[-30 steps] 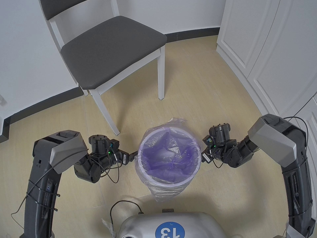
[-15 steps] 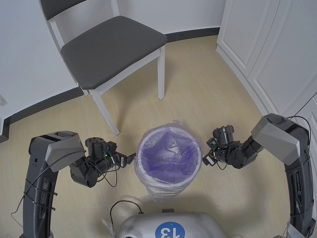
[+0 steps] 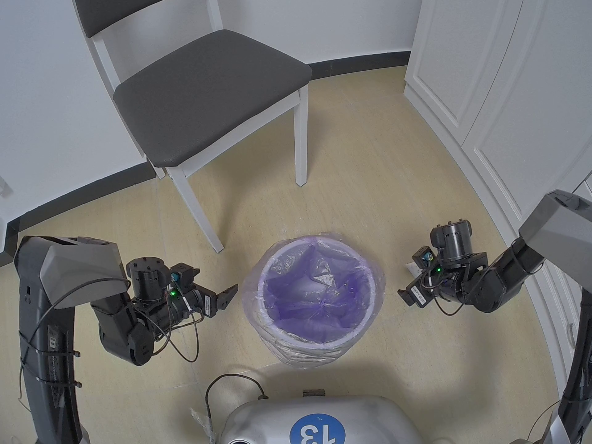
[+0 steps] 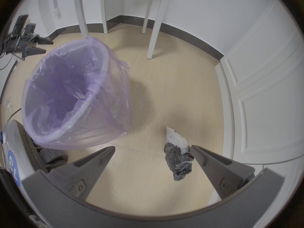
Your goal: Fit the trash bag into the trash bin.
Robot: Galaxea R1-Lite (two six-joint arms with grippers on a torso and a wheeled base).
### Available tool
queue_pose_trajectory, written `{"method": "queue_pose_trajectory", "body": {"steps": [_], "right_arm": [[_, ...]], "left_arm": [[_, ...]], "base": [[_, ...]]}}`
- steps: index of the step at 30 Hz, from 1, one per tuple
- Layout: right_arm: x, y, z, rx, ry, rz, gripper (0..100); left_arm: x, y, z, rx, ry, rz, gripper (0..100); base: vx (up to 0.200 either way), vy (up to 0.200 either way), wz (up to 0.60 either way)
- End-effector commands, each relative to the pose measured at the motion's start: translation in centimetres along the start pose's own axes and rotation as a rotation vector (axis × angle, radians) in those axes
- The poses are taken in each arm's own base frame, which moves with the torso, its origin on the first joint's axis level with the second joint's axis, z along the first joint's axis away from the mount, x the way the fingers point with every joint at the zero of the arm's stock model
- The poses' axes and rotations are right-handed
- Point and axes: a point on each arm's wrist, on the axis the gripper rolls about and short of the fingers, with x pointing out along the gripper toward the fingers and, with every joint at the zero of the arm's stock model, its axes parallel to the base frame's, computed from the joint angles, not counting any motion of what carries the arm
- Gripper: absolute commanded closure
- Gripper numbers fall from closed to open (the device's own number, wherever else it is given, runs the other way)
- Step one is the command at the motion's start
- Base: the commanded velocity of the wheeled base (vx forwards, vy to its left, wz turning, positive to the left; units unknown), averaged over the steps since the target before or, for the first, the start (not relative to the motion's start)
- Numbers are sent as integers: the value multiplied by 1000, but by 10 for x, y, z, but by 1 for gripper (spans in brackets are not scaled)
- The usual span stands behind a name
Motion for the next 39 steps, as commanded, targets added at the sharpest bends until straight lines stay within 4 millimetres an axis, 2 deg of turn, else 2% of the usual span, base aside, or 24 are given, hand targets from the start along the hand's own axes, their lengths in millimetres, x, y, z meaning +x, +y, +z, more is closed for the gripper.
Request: {"method": "queue_pose_trajectory", "body": {"steps": [1,4,5,6,7,11,13,16,18,19,20,23,25,27,28,29,30,31,37,39], "right_arm": [[-30,-15,-1,56,-22,-26,0],[-32,-25,-12,83,10,-45,0],[-32,-25,-14,88,14,-46,0],[-31,-29,-18,113,25,-53,0],[-31,-29,-18,113,25,-53,0],[-32,-33,-31,232,58,-66,0],[-32,-36,-37,296,45,-81,0],[-30,-37,-42,341,20,-99,0],[-15,-35,-55,364,20,-96,0],[-15,-35,-55,364,20,-96,0],[-5,-31,-69,372,17,-78,0],[7,-29,-89,400,-39,-58,0],[16,-29,-101,416,-90,-58,0],[16,-30,-102,417,-94,-60,0],[34,-25,-119,429,-144,-62,0],[40,-23,-123,426,-153,-63,0],[40,-23,-123,426,-153,-63,0],[48,-23,-129,426,-164,-73,0],[50,-26,-127,437,-173,-81,0],[57,-32,-130,447,-176,-99,0]], "left_arm": [[-32,-6,23,11,-62,2,0],[-60,-17,33,-16,-71,-13,0],[-62,-18,34,-18,-74,-14,0],[-72,-20,37,-34,-98,-15,0],[-72,-20,37,-34,-98,-15,0],[-111,-24,58,-87,-196,-10,0],[-120,-27,64,-123,-220,-19,0],[-122,-25,69,-114,-242,-6,0],[-125,-22,73,-107,-265,13,0],[-125,-18,73,-99,-265,30,0],[-126,-15,73,-88,-266,45,0],[-135,-6,76,-53,-285,90,0],[-141,-5,82,-50,-312,95,0],[-141,-4,82,-50,-313,97,0],[-143,-4,84,-43,-321,108,0],[-144,-5,85,-38,-324,110,0],[-144,-5,85,-38,-324,110,0],[-147,-5,85,-25,-326,111,0],[-147,-5,85,-15,-323,112,0],[-146,-4,83,-16,-316,117,0]], "base": [[0,0,0],[0,0,0],[0,0,0],[0,0,0],[0,0,0],[0,0,0],[0,0,0],[0,0,0],[0,0,0],[0,0,0],[0,0,0],[0,0,0],[0,0,0],[0,0,0],[0,0,0],[0,0,0],[0,0,0],[0,0,0],[0,0,0],[0,0,0]]}}
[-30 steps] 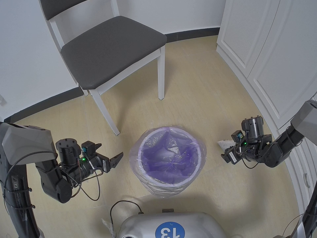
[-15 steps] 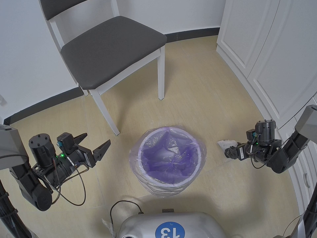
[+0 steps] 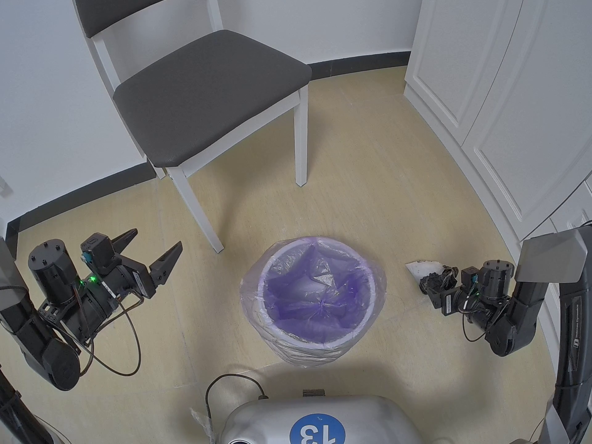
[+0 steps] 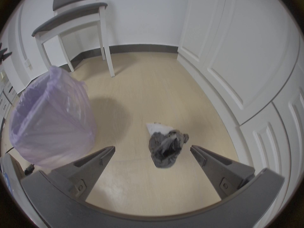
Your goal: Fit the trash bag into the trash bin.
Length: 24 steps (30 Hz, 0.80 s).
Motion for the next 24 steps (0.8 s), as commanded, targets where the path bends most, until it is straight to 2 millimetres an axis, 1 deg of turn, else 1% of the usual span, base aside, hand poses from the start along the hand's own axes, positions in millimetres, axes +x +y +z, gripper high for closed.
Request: {"method": "queue_pose_trajectory", "body": {"steps": [1,2,5,7,9,11,13,19,24], "right_arm": [[17,-7,-26,13,56,-17,0],[17,-7,-26,13,56,-17,0],[28,-17,-29,26,43,-42,0],[29,-17,-30,32,41,-41,0],[33,-15,-34,65,37,-2,0],[36,-15,-34,73,27,7,0],[44,-15,-29,79,1,6,0],[53,-13,-25,124,-23,11,0],[58,-13,-25,161,30,12,0]], "left_arm": [[-3,2,4,14,-24,13,0],[-3,2,4,14,-24,13,0],[-3,2,4,17,-24,13,0],[-2,2,4,18,-25,13,0],[-2,2,3,19,-22,11,0],[-2,2,3,18,-19,11,0],[0,2,-1,31,-7,11,0],[3,2,-5,32,8,8,0],[3,1,-5,33,9,5,0]], "base": [[0,0,0],[0,0,0],[0,0,0],[0,0,0],[0,0,0],[0,0,0],[0,0,0],[0,0,0],[0,0,0]]}}
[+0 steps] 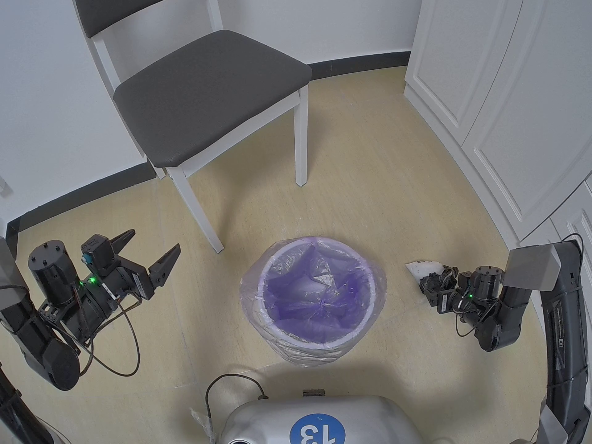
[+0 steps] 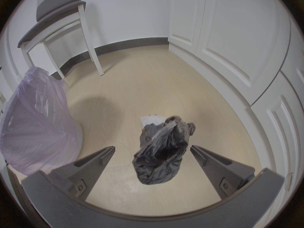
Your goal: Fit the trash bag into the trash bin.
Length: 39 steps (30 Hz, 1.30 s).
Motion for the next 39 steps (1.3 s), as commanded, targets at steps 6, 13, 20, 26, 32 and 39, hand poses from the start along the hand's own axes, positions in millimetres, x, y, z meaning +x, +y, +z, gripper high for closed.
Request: {"method": "queue_pose_trajectory", "body": {"steps": [6,13,20,26,32,39], "right_arm": [[15,1,7,114,79,-14,0],[22,-2,12,138,62,-25,0],[29,-5,18,140,66,-59,0],[31,-5,20,195,89,-72,0],[35,-6,24,245,100,-77,0],[41,-6,29,301,103,-86,0]], "left_arm": [[2,-1,-1,3,-7,-3,0],[4,0,-4,-1,2,-4,0],[4,0,-7,-4,14,-1,0],[3,1,-7,-3,16,0,0],[3,1,-7,-6,16,2,0],[3,1,-6,-5,11,2,0]], "base": [[0,0,0],[0,0,0],[0,0,0],[0,0,0],[0,0,0],[0,0,0]]}}
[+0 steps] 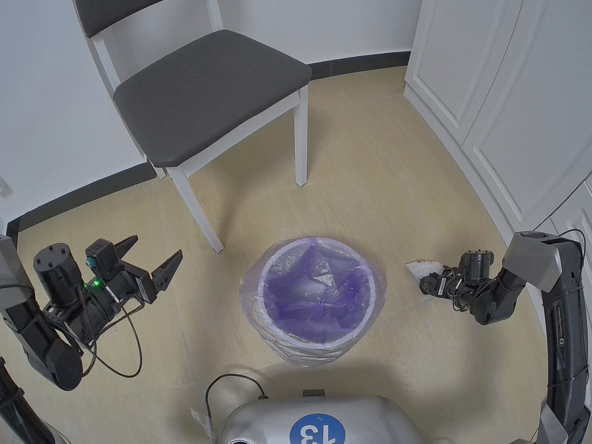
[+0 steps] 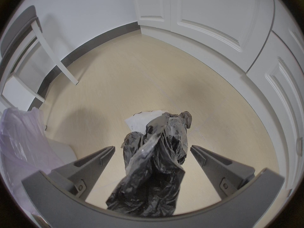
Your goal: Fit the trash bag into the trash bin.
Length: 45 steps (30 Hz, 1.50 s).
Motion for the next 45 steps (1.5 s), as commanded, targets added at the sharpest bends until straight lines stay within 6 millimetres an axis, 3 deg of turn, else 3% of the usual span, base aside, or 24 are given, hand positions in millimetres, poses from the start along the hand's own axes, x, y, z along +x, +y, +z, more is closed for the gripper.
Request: {"method": "queue_pose_trajectory", "body": {"steps": [1,18,19,45], "right_arm": [[2,1,4,12,-16,5,0],[2,2,4,14,-2,1,0],[2,2,4,14,-2,1,100],[0,3,2,3,4,56,100]], "left_arm": [[0,0,2,6,-18,1,0],[-2,-1,2,5,-14,-2,0],[-2,-1,2,5,-14,-4,0],[-7,-7,3,17,-12,-24,0]], "base": [[0,0,0],[0,0,0],[0,0,0],[0,0,0]]}}
